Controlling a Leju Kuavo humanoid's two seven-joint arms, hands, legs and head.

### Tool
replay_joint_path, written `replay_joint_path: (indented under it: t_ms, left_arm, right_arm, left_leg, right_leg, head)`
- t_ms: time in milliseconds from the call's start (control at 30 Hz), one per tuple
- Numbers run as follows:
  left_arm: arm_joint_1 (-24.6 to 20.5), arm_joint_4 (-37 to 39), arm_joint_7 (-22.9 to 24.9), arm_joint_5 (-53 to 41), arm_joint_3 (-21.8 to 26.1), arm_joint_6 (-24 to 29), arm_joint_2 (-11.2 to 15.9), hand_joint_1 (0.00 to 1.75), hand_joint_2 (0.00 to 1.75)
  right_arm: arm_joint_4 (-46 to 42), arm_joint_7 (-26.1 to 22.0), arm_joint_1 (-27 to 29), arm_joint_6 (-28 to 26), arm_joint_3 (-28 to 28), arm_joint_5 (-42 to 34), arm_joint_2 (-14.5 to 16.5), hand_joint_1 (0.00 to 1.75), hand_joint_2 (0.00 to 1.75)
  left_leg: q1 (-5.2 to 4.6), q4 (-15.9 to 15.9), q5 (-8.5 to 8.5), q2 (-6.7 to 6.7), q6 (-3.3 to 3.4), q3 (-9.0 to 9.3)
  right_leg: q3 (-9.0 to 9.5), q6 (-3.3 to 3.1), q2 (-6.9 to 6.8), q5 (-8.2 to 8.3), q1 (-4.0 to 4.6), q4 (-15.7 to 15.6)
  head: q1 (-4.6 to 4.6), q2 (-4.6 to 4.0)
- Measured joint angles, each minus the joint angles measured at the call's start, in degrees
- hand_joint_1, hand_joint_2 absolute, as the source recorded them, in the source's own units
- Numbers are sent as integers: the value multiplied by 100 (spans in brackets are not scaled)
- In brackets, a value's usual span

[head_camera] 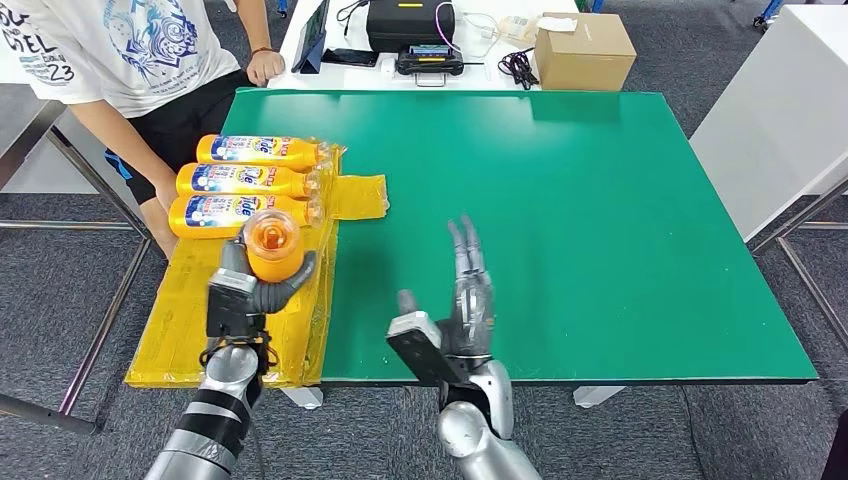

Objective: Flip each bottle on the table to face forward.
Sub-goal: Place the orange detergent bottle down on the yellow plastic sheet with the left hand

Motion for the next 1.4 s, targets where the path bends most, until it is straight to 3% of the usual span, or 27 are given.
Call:
replay_joint_path:
  t_ms: [67,233,367,433,700,1400]
  left_arm:
    - [-97,8,-35,-565,56,455,74,175,175]
    - [-231,50,27,-1220,160,837,179,175,175]
    - [-274,118,184,-3168,500,1115,199,175,175]
    - [-288,160,191,-3708,753,1126,194,175,175]
    - [-297,262,154,-3880,1196,1157,184,175,175]
    - [-301,298,152,-3880,1315,1158,174,175,175]
  right_arm:
    - [-517,-220,102,-102,8,-183,0,0,0]
    - [-1312,-501,263,-120,21,-404,-1,0,0]
    - [-1796,-817,351,-120,34,-704,0,0,0]
    - [-1982,-825,377,-120,48,-755,0,0,0]
    - [-2292,-825,425,-120,58,-765,0,0,0]
    - [-2376,-825,451,-118,58,-766,0,0,0]
  left_leg:
    - [0,0,0,1,0,0]
    - [0,-1,1,6,1,1]
    - [-1,-1,1,11,1,1]
    - [-1,-1,1,17,0,3]
    - [1,-1,1,15,0,3]
    - [0,-1,1,14,0,3]
  right_leg:
    - [0,-1,0,-1,0,0]
    - [0,-1,1,1,-1,0]
    - [1,0,3,2,-1,0]
    - [-1,0,5,2,-1,0]
    - [-2,-2,6,1,1,0]
    - [-1,-1,6,2,0,0]
  head:
    - [1,0]
    - [2,0]
    - [1,0]
    - [1,0]
    - [1,0]
    - [2,0]
